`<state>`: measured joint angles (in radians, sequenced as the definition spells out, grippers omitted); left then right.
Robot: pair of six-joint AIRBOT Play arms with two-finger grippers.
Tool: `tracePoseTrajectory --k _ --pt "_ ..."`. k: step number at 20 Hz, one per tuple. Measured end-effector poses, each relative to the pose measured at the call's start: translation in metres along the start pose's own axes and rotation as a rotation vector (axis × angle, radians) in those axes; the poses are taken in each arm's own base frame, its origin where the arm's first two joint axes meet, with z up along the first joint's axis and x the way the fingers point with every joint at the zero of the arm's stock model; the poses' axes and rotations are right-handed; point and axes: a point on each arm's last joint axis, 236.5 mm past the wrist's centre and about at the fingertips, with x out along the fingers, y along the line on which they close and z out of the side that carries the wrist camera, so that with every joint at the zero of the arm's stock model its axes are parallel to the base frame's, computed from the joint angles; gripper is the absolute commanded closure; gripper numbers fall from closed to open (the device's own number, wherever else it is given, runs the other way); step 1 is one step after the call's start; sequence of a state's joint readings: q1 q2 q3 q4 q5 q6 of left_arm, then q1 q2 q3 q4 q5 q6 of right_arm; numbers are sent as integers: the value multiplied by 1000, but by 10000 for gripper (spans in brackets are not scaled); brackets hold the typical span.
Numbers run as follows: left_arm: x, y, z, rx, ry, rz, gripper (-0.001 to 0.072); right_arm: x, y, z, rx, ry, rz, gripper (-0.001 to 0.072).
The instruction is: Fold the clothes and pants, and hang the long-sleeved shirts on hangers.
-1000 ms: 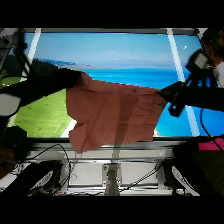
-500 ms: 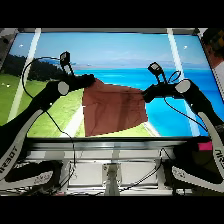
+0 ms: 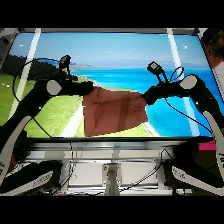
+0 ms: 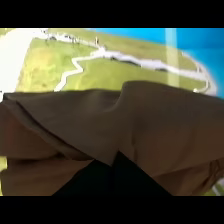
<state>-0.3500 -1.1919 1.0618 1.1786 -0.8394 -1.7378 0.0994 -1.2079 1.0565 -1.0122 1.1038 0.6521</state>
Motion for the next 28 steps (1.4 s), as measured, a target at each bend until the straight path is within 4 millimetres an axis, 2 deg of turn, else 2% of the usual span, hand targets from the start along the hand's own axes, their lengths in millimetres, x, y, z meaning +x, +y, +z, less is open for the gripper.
tracePoseTrajectory --k 4,7,11,14,17,18,19,20,21,25,28 --pt "-27 1 -57 36 226 24 691 -12 21 -20 -33 93 69 701" --pt "-38 7 -89 42 357 45 691 -16 39 -42 -36 179 144 700" --pt "-43 15 -129 18 497 53 691 -11 66 -83 8 297 257 700" --pt "-42 6 -159 -37 594 0 691 -4 85 -116 53 376 330 700" --pt "-42 -2 -189 -62 682 -36 691 -1 96 -135 79 419 372 698" --pt "-42 -4 -198 -64 708 -41 648 0 99 -138 85 427 379 663" --pt "-42 -4 -207 -65 731 -43 513 0 100 -140 89 433 384 530" --pt "-43 -5 -214 -67 752 -44 231 0 101 -142 93 438 389 324" --pt "-43 -5 -220 -68 769 -45 17 0 102 -144 95 441 392 214" --pt "-47 -5 -232 -70 817 -45 6 0 102 -144 109 446 387 209" --pt "-49 -4 -234 -77 825 -46 6 -2 93 -136 103 435 353 210"
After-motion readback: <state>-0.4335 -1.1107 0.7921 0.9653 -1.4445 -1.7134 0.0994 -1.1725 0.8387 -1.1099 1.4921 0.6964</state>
